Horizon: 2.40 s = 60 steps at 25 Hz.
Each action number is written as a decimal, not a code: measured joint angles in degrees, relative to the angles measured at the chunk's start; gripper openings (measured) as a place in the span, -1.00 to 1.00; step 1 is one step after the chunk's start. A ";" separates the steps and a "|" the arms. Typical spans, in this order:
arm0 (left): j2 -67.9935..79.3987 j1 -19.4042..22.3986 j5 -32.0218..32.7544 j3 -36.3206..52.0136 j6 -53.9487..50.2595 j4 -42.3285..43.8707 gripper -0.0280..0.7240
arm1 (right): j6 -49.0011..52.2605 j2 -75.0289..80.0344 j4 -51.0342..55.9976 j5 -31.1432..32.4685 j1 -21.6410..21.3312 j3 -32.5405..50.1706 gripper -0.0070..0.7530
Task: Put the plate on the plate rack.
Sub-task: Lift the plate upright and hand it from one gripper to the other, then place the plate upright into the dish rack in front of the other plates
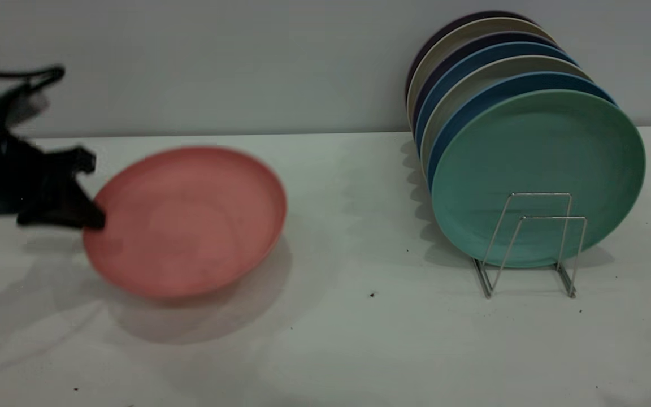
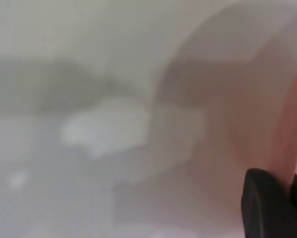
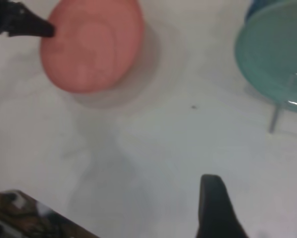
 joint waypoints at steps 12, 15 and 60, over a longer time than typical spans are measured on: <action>-3.49 0.00 13.61 -0.70 20.26 -6.71 -0.88 | -25.56 24.96 28.47 -0.14 0.00 -0.07 0.23; -3.55 -0.13 16.82 -0.70 21.13 -10.34 -0.88 | -32.78 31.06 35.60 1.90 0.00 -0.09 0.23; -3.85 -24.03 18.37 -3.37 24.42 -23.04 -0.61 | -48.46 46.10 38.86 3.36 -0.65 -3.59 -0.64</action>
